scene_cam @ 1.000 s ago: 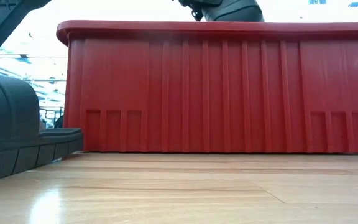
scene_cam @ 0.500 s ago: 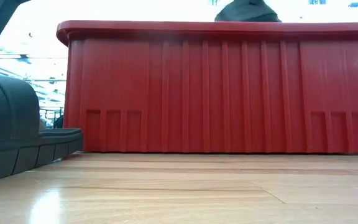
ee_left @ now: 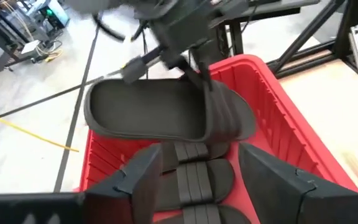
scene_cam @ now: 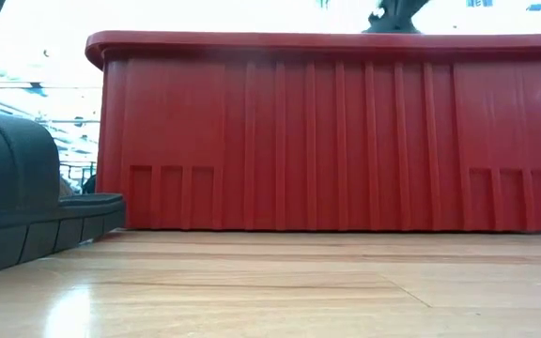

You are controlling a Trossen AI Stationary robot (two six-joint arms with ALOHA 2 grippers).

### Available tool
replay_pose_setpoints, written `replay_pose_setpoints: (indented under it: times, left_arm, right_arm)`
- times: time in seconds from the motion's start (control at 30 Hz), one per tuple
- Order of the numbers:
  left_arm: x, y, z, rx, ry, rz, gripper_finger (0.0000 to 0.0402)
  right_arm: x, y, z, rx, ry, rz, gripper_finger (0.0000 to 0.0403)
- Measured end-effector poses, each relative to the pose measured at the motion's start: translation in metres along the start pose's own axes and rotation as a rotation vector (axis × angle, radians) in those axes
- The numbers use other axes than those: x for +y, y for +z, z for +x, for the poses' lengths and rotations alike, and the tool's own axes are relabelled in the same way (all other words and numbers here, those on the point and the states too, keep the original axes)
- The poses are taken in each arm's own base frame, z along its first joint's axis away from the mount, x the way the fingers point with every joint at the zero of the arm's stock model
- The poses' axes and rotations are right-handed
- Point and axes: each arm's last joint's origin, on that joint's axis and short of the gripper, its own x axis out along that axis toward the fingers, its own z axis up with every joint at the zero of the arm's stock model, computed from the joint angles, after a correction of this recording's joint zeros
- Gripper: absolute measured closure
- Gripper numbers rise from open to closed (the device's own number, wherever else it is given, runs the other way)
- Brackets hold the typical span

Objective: Pick and place slides into bin
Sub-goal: Put the black slide into the red container

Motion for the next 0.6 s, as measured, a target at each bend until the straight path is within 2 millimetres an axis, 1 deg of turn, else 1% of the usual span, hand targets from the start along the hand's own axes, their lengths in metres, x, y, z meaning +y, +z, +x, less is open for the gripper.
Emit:
replay_pose_setpoints:
  times: [0.1, 0.23, 0.33, 0.43, 0.6]
  left_arm:
    - [-0.002, 0.000, -0.007, 0.011, -0.006, -0.004, 0.0202]
    - [-0.003, 0.002, -0.016, -0.005, 0.007, -0.005, 0.0220]
    - [-0.002, 0.002, -0.018, -0.007, 0.009, -0.025, 0.0229]
    - [-0.001, 0.000, -0.016, 0.002, 0.011, -0.064, 0.0231]
    - [0.002, -0.001, -0.017, 0.009, 0.031, -0.091, 0.0231]
  right_arm:
    - [-0.013, -0.015, 0.004, -0.124, 0.059, 0.037, 0.0402]
    - [-0.020, -0.037, 0.008, -0.219, 0.020, 0.079, 0.0402]
    - [-0.026, -0.050, 0.010, -0.339, 0.012, 0.143, 0.0402]
    - [-0.022, -0.063, 0.017, -0.391, 0.020, 0.194, 0.0402]
    - [-0.021, -0.079, 0.032, -0.439, -0.015, 0.227, 0.0402]
